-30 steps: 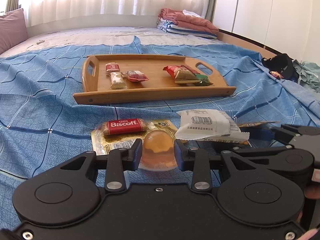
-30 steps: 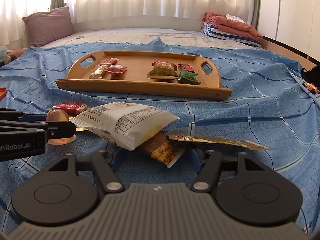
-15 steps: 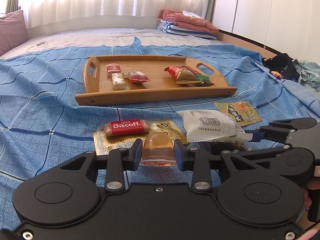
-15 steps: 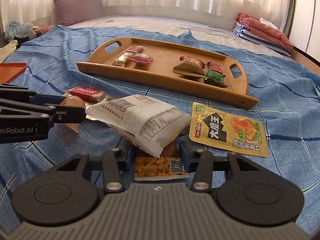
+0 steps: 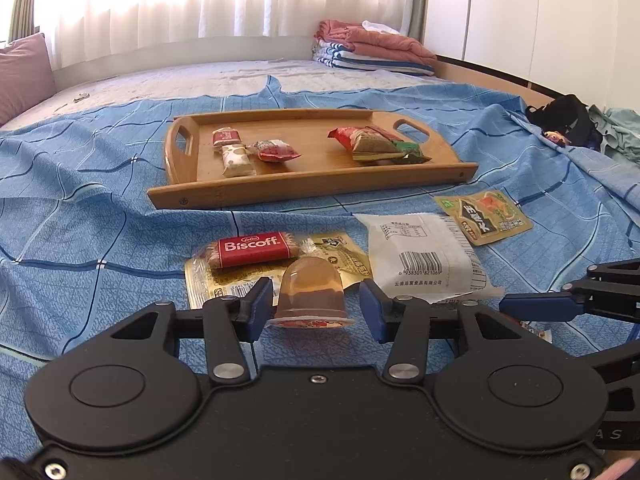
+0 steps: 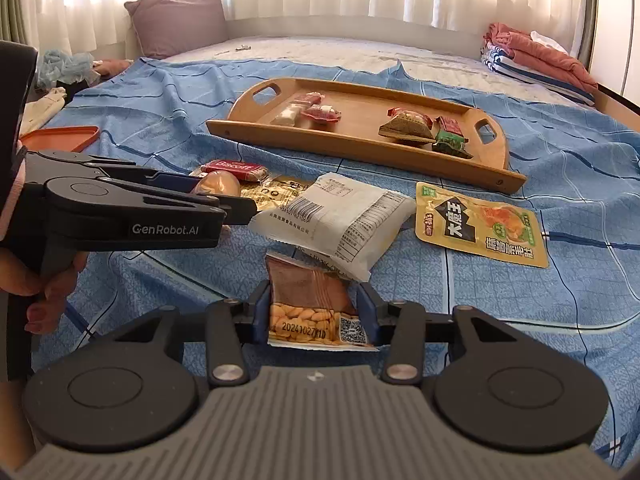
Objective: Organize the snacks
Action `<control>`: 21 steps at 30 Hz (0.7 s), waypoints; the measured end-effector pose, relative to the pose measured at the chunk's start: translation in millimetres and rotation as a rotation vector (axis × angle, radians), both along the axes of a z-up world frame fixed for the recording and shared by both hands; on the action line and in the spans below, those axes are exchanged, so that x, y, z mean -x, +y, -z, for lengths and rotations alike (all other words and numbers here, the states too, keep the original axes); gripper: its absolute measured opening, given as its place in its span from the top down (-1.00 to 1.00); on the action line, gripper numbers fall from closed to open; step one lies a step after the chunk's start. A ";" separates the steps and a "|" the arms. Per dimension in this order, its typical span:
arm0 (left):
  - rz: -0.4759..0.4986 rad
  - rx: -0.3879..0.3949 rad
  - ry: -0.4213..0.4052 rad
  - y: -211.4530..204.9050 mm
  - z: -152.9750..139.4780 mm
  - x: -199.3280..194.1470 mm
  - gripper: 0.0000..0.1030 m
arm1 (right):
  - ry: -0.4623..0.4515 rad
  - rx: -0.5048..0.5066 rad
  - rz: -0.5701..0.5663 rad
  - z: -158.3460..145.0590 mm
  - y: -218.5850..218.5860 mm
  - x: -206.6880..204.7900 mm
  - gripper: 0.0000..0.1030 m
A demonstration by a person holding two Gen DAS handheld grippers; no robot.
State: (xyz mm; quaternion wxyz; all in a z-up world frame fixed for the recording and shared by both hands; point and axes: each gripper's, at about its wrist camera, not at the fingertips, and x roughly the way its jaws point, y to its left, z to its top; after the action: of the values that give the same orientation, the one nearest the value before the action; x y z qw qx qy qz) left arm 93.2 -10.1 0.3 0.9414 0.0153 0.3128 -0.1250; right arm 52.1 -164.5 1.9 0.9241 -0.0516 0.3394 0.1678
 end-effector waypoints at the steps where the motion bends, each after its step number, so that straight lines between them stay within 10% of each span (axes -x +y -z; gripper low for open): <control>1: 0.001 0.003 0.007 0.5 0.8 -0.6 0.10 | 0.003 -0.007 -0.001 -0.5 -0.8 0.2 -0.21; 5: 0.019 0.000 0.015 2.1 3.0 1.9 0.05 | 0.026 -0.061 -0.008 -1.7 -5.7 0.9 -0.53; 16: 0.031 0.016 0.042 8.1 4.7 16.4 0.03 | 0.010 -0.039 0.021 4.1 -4.2 2.0 -0.54; 21: 0.019 0.021 0.060 9.2 3.0 21.7 0.22 | 0.049 -0.086 0.049 6.6 -4.1 1.9 -0.14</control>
State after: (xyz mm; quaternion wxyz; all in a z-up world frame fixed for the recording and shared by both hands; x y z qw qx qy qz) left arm 71.6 -0.9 -2.7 0.9305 0.0048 0.3395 -0.1374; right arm 50.3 -168.5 -4.7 0.9207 0.0004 0.3557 0.1606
